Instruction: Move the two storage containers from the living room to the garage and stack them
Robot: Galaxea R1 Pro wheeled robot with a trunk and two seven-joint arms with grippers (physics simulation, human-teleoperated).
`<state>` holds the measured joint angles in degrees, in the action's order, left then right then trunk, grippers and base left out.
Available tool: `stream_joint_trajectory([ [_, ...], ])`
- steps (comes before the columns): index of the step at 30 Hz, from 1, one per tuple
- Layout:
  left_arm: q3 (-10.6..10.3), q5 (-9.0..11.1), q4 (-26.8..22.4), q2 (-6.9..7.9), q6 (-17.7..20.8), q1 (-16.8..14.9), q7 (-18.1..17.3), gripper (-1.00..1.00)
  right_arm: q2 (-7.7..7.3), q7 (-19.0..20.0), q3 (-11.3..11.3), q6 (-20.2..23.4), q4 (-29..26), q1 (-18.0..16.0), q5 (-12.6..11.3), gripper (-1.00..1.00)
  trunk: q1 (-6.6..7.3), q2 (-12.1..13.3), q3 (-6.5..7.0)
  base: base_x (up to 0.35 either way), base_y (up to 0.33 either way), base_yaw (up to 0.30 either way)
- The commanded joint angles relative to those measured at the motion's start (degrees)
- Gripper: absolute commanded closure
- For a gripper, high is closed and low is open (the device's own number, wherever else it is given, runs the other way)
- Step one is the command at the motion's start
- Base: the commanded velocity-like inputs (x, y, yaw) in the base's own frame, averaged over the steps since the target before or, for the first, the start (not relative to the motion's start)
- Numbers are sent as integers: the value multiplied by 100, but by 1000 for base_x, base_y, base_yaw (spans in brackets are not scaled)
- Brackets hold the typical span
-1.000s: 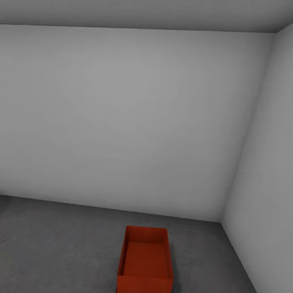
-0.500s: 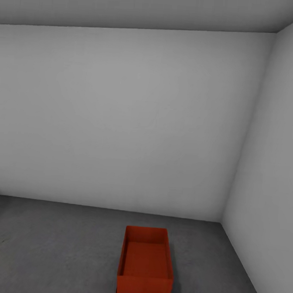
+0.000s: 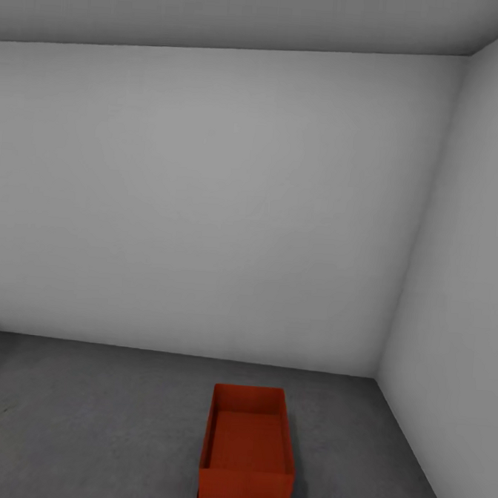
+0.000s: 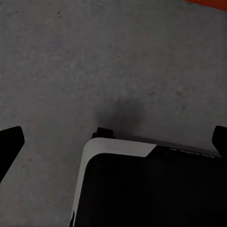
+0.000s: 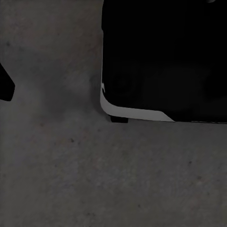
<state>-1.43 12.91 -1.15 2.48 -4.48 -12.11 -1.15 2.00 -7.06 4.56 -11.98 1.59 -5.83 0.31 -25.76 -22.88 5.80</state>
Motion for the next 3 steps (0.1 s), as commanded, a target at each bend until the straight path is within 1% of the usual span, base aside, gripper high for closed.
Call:
stream_joint_trajectory([
  [1, -15, 43, 8, -2, -18, -2, -11, -100, 2, -32, 45, -21, 17, -5, 4, -100, -2, -4, -2, 0, 0, 0],
  [3, -6, 49, 9, -8, -18, -2, -9, -100, 2, -32, 45, -23, 17, -5, 4, -100, -2, -4, -2, 0, 0, 0],
])
